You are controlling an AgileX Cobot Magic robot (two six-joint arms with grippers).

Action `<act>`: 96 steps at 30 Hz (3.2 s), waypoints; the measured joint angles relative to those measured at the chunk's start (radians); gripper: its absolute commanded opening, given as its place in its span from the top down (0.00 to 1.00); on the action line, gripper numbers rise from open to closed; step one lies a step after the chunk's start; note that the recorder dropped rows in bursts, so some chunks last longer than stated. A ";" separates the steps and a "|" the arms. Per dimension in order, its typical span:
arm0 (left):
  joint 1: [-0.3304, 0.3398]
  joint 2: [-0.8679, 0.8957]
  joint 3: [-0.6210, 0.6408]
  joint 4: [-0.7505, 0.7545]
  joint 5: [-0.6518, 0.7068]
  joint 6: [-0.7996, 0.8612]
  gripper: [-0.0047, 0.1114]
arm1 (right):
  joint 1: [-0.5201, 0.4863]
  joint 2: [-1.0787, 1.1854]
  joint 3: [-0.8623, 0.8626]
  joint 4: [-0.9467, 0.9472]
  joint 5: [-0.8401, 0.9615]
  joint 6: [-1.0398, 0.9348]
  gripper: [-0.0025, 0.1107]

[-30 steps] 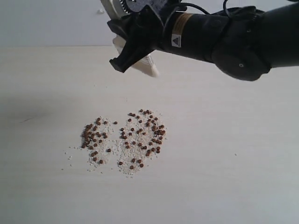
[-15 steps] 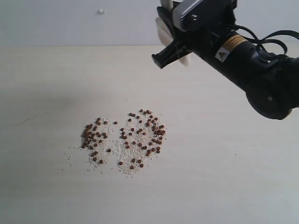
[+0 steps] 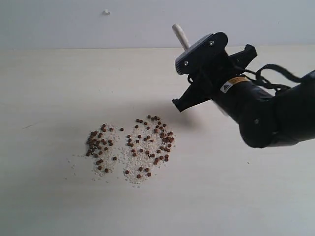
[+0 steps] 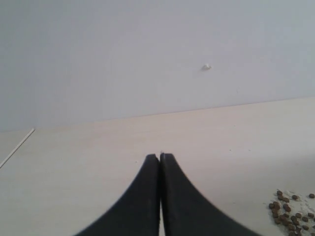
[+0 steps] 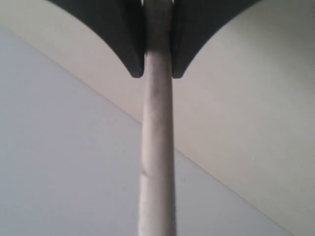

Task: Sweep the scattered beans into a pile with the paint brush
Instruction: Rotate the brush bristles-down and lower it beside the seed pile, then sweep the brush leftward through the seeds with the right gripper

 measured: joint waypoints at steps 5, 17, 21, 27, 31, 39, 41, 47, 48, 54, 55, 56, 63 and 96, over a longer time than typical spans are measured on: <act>0.000 0.000 0.000 0.000 0.001 0.000 0.96 | 0.096 0.109 -0.004 0.214 -0.120 -0.008 0.98; 0.000 0.000 0.000 0.000 0.004 0.000 0.96 | 0.144 0.182 -0.180 0.258 0.073 0.245 0.98; 0.000 0.000 0.000 0.000 0.004 0.000 0.96 | 0.144 0.192 -0.186 0.163 0.082 0.416 0.98; 0.000 0.000 0.000 0.000 0.004 0.000 0.96 | 0.144 0.200 -0.188 0.054 0.075 0.621 0.98; 0.000 0.000 0.000 0.000 0.004 0.000 0.96 | 0.144 0.200 -0.188 0.050 0.054 0.695 0.98; 0.000 0.000 0.000 0.000 0.004 0.000 0.96 | 0.144 0.139 -0.188 0.062 0.050 0.610 0.98; 0.000 0.000 0.000 0.000 0.004 0.000 0.96 | 0.144 0.107 -0.188 0.095 0.050 0.516 0.98; 0.000 0.000 0.000 0.003 0.004 0.000 0.96 | 0.144 0.013 -0.188 0.397 0.048 0.047 0.98; 0.000 0.000 0.000 0.003 0.004 0.000 0.96 | 0.144 0.005 -0.188 0.472 0.048 -0.028 0.98; -0.012 0.000 0.000 0.003 0.004 0.000 0.96 | 0.171 0.002 -0.188 0.806 0.092 -0.404 0.98; -0.019 0.000 0.000 0.003 0.004 0.000 0.96 | 0.182 0.004 -0.188 0.855 0.099 -0.442 0.98; -0.024 0.000 0.000 0.003 0.004 0.000 0.96 | 0.198 0.008 -0.186 0.890 0.103 -0.475 0.98; -0.034 0.000 0.000 0.003 0.004 0.000 0.96 | 0.305 0.072 -0.186 0.923 0.099 -0.442 0.98; -0.050 0.000 0.000 0.003 0.004 0.000 0.96 | 0.351 0.106 -0.204 0.531 -0.017 0.388 0.98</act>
